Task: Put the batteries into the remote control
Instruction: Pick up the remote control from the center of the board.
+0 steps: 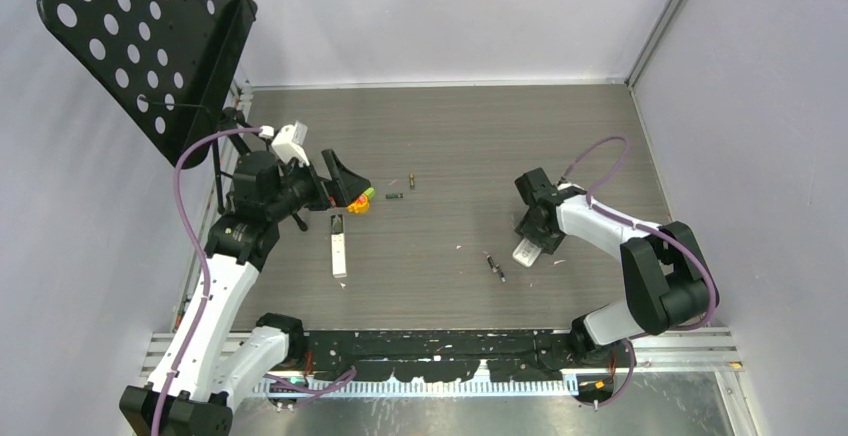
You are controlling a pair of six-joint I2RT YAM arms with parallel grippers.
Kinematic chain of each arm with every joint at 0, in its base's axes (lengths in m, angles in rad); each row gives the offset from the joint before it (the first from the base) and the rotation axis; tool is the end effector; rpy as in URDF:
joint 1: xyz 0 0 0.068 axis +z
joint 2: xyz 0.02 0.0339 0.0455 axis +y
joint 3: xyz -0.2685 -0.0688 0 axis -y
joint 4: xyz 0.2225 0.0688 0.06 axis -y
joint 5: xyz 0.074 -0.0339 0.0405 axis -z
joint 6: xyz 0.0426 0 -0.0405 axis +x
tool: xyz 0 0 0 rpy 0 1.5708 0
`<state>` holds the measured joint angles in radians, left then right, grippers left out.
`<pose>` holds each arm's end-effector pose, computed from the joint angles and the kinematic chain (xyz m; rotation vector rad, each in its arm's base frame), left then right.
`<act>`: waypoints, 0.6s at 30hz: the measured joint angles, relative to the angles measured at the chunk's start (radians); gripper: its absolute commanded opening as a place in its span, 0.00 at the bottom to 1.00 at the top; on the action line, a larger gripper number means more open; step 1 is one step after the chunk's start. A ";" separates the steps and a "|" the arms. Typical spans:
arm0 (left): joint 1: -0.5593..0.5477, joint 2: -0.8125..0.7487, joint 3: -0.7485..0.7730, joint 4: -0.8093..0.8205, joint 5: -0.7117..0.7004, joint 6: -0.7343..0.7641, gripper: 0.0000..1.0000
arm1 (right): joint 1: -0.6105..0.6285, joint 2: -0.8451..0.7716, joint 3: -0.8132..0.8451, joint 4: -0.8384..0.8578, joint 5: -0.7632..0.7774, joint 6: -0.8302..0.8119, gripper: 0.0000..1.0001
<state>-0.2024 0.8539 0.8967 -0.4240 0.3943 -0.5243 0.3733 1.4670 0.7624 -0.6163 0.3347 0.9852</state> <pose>0.1618 -0.0499 0.3432 -0.0538 2.0204 -0.8555 0.2182 0.0704 0.1715 0.8793 2.5911 -0.1437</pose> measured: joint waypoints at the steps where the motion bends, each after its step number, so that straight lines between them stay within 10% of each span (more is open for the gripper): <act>1: 0.000 0.000 0.000 0.000 0.000 -0.001 0.99 | 0.000 0.000 0.000 0.004 0.000 -0.004 0.38; 18: -0.063 0.188 -0.052 0.117 0.164 -0.137 0.92 | 0.158 -0.113 0.027 0.410 -0.229 -0.389 0.25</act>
<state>-0.2657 1.0416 0.8444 -0.3069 0.5587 -0.6617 0.5312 1.3537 0.7891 -0.2058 0.1055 0.5961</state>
